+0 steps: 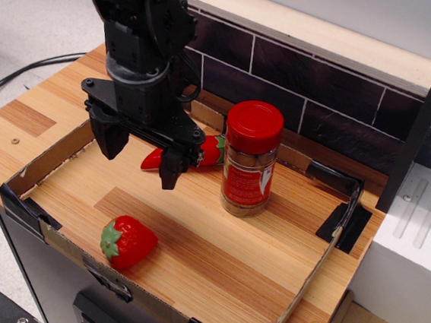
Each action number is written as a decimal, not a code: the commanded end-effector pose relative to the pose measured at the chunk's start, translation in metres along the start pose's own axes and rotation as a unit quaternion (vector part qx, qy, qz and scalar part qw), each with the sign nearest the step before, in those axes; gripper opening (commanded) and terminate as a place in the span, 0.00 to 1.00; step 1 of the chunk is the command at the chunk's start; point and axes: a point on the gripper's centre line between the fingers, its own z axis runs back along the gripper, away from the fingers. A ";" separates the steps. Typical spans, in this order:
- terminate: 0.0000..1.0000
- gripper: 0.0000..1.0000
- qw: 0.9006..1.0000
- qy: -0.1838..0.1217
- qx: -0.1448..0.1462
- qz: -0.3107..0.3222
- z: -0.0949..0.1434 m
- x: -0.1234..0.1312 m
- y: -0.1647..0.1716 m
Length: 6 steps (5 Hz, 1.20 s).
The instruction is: Topple basil bottle
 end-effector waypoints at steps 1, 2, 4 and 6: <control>0.00 1.00 1.000 0.000 0.000 0.000 0.000 0.000 0.000; 0.00 1.00 1.000 0.002 -0.015 -0.022 0.007 0.002 -0.019; 0.00 1.00 0.999 0.020 -0.029 -0.030 0.020 0.007 -0.049; 0.00 1.00 0.999 0.017 -0.033 -0.013 0.034 0.024 -0.064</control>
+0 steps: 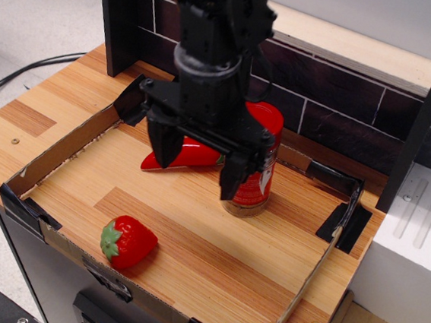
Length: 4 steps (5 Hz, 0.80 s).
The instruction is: Topple basil bottle
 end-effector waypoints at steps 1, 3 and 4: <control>0.00 1.00 0.999 -0.023 -0.007 0.021 0.015 0.029 -0.010; 0.00 1.00 0.999 -0.030 -0.002 0.043 0.013 0.047 -0.016; 0.00 1.00 0.998 -0.034 0.003 0.052 0.010 0.055 -0.016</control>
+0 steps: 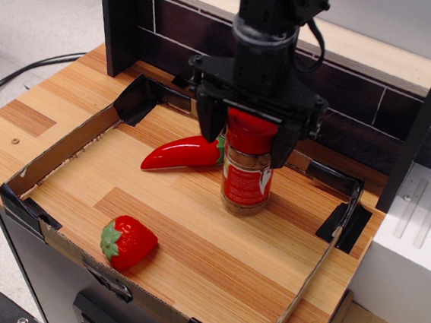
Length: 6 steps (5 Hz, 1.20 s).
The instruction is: Topple basil bottle
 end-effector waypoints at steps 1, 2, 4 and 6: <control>0.00 1.00 0.999 -0.029 0.002 0.018 0.007 0.024 -0.002; 0.00 1.00 0.999 -0.037 0.010 0.022 0.001 0.028 -0.004; 0.00 0.00 0.998 -0.049 -0.012 0.048 0.005 0.024 -0.006; 0.00 0.00 0.987 -0.136 -0.047 0.072 0.012 0.020 -0.013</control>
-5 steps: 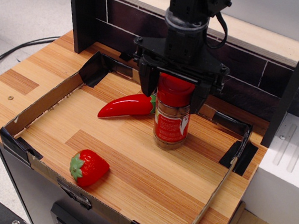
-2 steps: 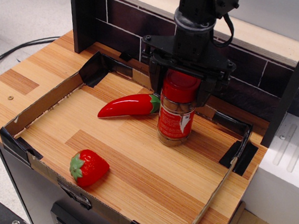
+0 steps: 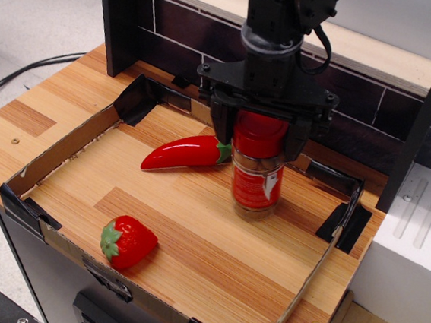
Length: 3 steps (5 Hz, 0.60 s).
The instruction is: Topple basil bottle
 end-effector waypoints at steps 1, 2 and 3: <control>0.00 0.00 0.986 -0.163 -0.043 -0.012 0.013 0.006 -0.008; 0.00 0.00 0.976 -0.207 -0.056 -0.038 0.009 0.003 -0.010; 0.00 0.00 0.972 -0.219 -0.070 -0.050 0.003 -0.003 -0.014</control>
